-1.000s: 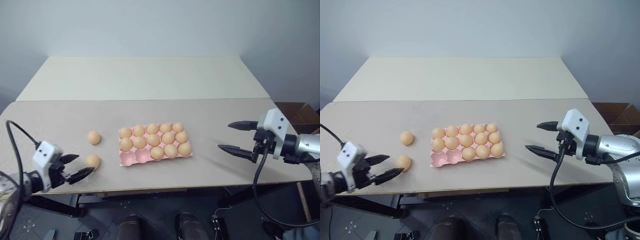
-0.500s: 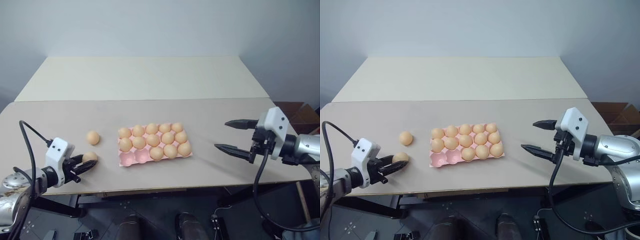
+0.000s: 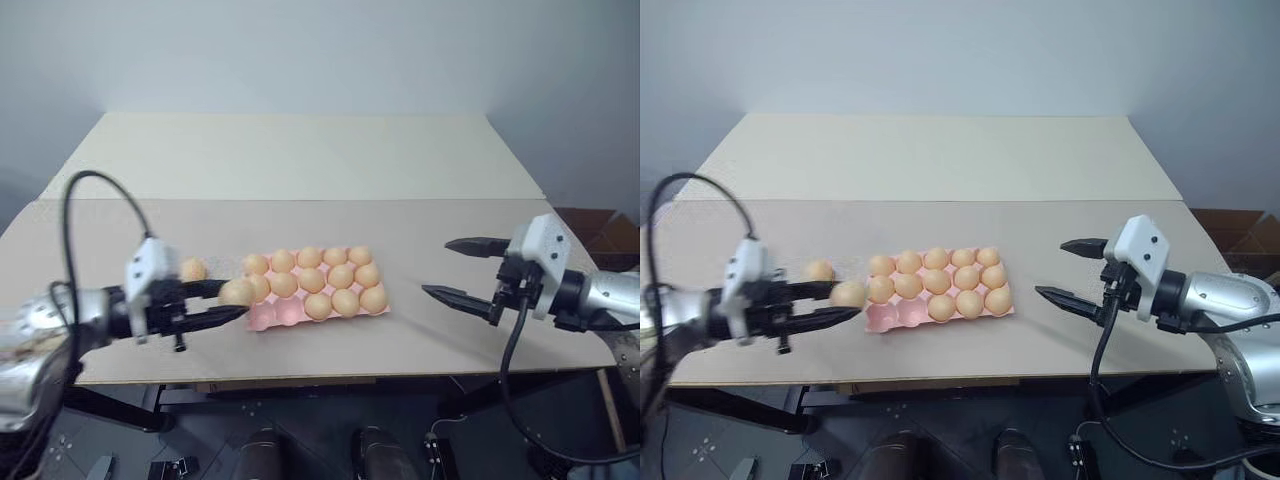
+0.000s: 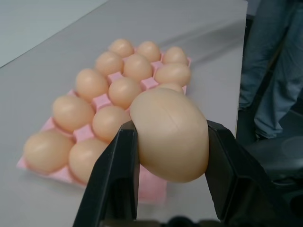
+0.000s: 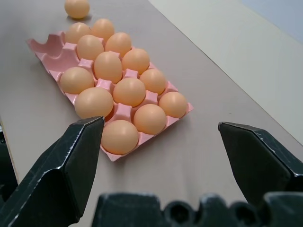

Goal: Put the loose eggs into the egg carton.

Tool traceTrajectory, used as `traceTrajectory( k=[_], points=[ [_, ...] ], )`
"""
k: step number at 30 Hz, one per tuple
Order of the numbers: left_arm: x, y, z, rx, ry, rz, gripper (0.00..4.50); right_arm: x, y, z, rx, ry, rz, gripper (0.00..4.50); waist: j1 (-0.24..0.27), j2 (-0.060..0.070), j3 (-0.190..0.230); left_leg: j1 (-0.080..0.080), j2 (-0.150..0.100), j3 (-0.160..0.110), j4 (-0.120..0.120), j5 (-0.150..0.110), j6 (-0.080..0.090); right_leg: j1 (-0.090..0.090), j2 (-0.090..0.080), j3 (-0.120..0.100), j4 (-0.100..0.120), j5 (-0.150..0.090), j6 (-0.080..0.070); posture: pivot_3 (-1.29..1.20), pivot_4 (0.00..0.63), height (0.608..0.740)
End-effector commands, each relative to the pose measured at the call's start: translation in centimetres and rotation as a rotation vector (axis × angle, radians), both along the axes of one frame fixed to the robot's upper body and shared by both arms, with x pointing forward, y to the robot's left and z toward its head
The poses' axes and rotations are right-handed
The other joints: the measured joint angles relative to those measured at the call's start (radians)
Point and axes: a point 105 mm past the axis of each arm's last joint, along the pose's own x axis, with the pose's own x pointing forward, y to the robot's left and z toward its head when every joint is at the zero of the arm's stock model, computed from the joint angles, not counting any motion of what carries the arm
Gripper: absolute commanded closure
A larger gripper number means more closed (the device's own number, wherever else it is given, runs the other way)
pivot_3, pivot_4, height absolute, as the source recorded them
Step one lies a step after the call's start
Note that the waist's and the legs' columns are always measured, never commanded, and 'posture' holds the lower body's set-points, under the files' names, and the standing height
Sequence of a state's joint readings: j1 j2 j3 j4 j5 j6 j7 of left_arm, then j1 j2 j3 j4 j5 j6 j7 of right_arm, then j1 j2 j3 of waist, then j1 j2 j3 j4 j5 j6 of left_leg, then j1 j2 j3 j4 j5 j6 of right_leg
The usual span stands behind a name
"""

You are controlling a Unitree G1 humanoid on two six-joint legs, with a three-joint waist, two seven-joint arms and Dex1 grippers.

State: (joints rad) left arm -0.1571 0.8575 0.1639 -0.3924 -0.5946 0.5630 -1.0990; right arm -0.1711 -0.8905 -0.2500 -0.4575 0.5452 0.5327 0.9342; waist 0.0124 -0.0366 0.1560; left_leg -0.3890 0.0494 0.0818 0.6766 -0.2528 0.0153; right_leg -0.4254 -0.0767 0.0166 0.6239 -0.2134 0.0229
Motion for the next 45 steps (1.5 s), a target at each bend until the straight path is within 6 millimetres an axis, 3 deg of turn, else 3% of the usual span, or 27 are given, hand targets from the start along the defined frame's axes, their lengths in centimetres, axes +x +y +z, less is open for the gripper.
traceTrajectory(
  k=[1, 7, 8, 12, 15, 19, 23, 28, 31, 34, 40, 43, 45],
  points=[
    [2.0, -1.1, -1.2, 0.049, -0.027, -0.004, 2.82, -0.2, 0.1, 1.1, 0.009, -0.044, -0.005, 0.00, -0.003, 0.000, 0.000, 0.000, 0.000, 0.000, 0.000, 0.000, 0.000, 0.000, 0.000, 0.000, -0.001, 0.002, 0.003, 0.00, 0.150, 0.740],
    [3.1, -3.0, -2.5, 0.064, -0.005, -0.072, 2.82, -0.4, 0.1, 1.1, 0.010, -0.050, -0.021, 0.00, -0.009, -0.001, 0.000, 0.000, 0.000, -0.001, 0.000, 0.000, 0.001, 0.000, 0.001, 0.000, -0.001, 0.002, 0.003, 0.00, 0.150, 0.740],
    [3.0, -3.1, -2.5, 0.058, 0.006, -0.083, 2.18, -0.5, 0.1, 1.1, 0.010, -0.050, -0.028, 0.00, -0.008, -0.001, 0.000, 0.000, 0.000, -0.001, 0.000, 0.000, 0.001, 0.000, 0.001, 0.000, -0.001, 0.002, 0.003, 0.00, 0.150, 0.740],
    [2.5, -3.4, -2.5, 0.042, 0.026, -0.119, 0.91, -0.6, 0.0, 1.0, 0.010, -0.045, -0.037, 0.00, -0.009, -0.001, 0.000, 0.000, 0.000, -0.001, 0.000, 0.000, 0.001, 0.000, 0.001, 0.000, -0.001, 0.002, 0.004, 0.00, 0.150, 0.740],
    [2.9, -2.5, -1.5, 0.042, -0.017, -0.074, 0.04, -0.6, -0.1, 1.1, 0.015, -0.046, -0.041, 0.00, -0.008, -0.001, 0.000, 0.000, 0.000, -0.001, 0.000, 0.000, 0.001, 0.000, 0.001, 0.000, -0.001, 0.001, 0.004, 0.00, 0.150, 0.740],
    [3.1, -0.2, 0.2, 0.042, -0.081, -0.005, 0.04, -0.5, 0.0, 1.1, 0.021, -0.044, -0.037, 0.00, -0.013, -0.001, 0.000, 0.000, 0.001, -0.002, 0.000, 0.000, 0.001, 0.000, 0.001, 0.000, 0.000, 0.000, 0.007, 0.00, 0.150, 0.740],
    [1.8, 4.9, 2.2, 0.006, -0.108, 0.115, 0.04, -0.3, 0.1, 0.8, 0.020, -0.037, -0.012, 0.00, -0.024, -0.001, 0.001, 0.000, 0.001, -0.002, 0.000, 0.000, 0.001, -0.001, 0.001, 0.000, 0.000, 0.000, 0.006, 0.00, 0.150, 0.740],
    [-1.2, 10.6, 2.8, 0.007, -0.122, 0.277, 0.04, 0.0, 0.2, 0.5, 0.018, -0.030, 0.019, 0.00, -0.025, 0.000, 0.001, 0.000, 0.002, -0.001, 0.000, 0.000, 0.001, -0.001, 0.000, -0.001, 0.000, -0.003, 0.004, 0.00, 0.150, 0.740],
    [-3.3, 12.8, 2.2, 0.014, -0.093, 0.354, 0.04, 0.1, 0.3, 0.4, 0.019, -0.029, 0.041, 0.00, -0.025, -0.001, 0.001, 0.001, 0.002, 0.000, -0.001, 0.000, 0.000, -0.002, 0.000, -0.001, 0.000, -0.006, -0.001, 0.00, 0.150, 0.740],
    [-4.8, 13.4, 1.7, -0.005, -0.064, 0.403, 0.04, 0.3, 0.3, 0.2, 0.019, -0.024, 0.050, 0.00, -0.021, 0.000, 0.001, 0.001, 0.002, 0.000, -0.001, 0.000, 0.000, -0.002, -0.001, -0.001, 0.000, -0.006, -0.002, 0.00, 0.150, 0.740],
    [-5.0, 12.6, 1.2, -0.036, -0.075, 0.448, 0.04, 0.4, 0.3, 0.3, 0.016, -0.022, 0.058, 0.00, 0.000, -0.001, 0.001, 0.001, 0.002, 0.000, 0.000, 0.000, 0.000, -0.002, -0.001, -0.002, 0.000, -0.007, -0.002, 0.00, 0.150, 0.740],
    [-4.4, 12.7, 1.2, -0.030, -0.084, 0.479, 0.04, 0.5, 0.3, 0.5, 0.016, -0.027, 0.060, 0.00, -0.002, -0.001, 0.001, 0.000, 0.002, 0.000, 0.000, 0.000, 0.000, -0.002, -0.001, -0.001, 0.000, -0.006, -0.002, 0.00, 0.150, 0.740],
    [-2.7, 13.2, 1.0, -0.015, -0.068, 0.574, 0.04, 0.5, 0.4, 0.5, 0.016, -0.031, 0.060, 0.00, -0.001, 0.000, 0.001, 0.000, 0.002, 0.000, -0.001, 0.000, 0.000, -0.002, -0.001, -0.001, 0.001, -0.006, -0.003, 0.00, 0.150, 0.740]
  ],
)
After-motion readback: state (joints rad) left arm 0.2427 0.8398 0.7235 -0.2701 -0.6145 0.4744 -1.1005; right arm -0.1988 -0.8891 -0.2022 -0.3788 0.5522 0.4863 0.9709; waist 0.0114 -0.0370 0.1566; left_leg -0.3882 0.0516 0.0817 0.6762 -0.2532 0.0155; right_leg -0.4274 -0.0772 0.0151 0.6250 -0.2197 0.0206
